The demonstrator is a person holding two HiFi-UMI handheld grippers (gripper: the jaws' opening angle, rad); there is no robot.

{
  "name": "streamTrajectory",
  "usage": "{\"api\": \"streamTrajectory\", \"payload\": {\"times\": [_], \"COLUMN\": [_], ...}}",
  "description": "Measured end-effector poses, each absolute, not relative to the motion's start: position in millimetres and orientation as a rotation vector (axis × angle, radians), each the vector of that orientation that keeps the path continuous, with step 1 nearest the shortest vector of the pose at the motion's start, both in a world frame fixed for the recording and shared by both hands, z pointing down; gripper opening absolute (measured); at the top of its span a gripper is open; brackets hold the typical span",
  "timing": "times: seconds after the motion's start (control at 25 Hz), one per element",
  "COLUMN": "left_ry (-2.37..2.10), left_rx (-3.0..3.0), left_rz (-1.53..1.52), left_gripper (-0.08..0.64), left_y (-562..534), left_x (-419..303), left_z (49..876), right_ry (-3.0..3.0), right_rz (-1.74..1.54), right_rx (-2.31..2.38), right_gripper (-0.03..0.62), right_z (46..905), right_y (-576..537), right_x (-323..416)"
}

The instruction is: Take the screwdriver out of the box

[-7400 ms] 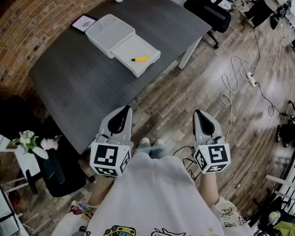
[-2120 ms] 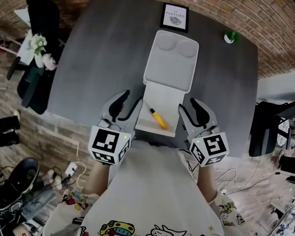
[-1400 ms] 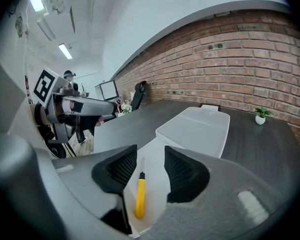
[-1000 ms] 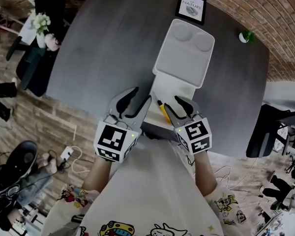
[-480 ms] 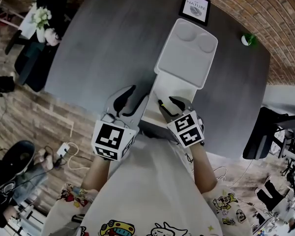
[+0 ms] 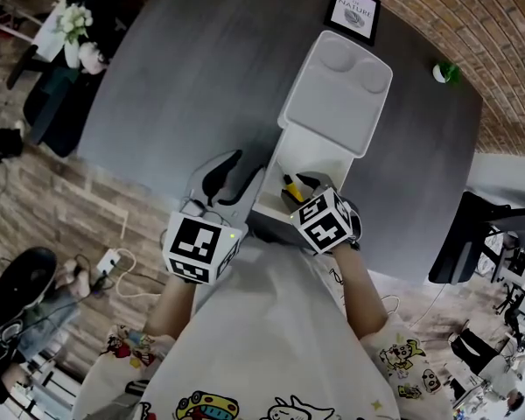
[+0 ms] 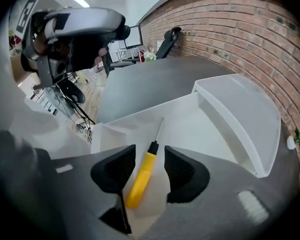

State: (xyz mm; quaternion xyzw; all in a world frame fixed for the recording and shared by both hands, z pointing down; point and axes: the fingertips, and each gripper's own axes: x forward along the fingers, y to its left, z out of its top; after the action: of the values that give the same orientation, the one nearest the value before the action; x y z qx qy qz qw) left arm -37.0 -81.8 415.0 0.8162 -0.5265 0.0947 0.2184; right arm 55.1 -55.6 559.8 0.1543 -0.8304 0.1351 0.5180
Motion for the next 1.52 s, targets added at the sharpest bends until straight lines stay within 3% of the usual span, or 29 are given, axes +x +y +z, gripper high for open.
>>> {"api": "streamTrajectory", "payload": {"times": [1.28,1.52], "left_ry": [-1.494,-1.507], "left_rx": [2.228,2.216], "left_rz": [0.24,0.242], "left_gripper": [0.161,0.16], "left_y": [-74.9,-73.6], "left_x": [-54.3,-58.1], "left_z": [420.0,421.9], "right_ry": [-1.866,-1.863], "right_rz": [0.229,0.257], "right_rx": [0.315,0.359], "right_gripper": [0.155,0.109], "right_z": [589.6,589.9], "right_y": [-57.3,-63.8], "right_x": [59.7,61.7]}}
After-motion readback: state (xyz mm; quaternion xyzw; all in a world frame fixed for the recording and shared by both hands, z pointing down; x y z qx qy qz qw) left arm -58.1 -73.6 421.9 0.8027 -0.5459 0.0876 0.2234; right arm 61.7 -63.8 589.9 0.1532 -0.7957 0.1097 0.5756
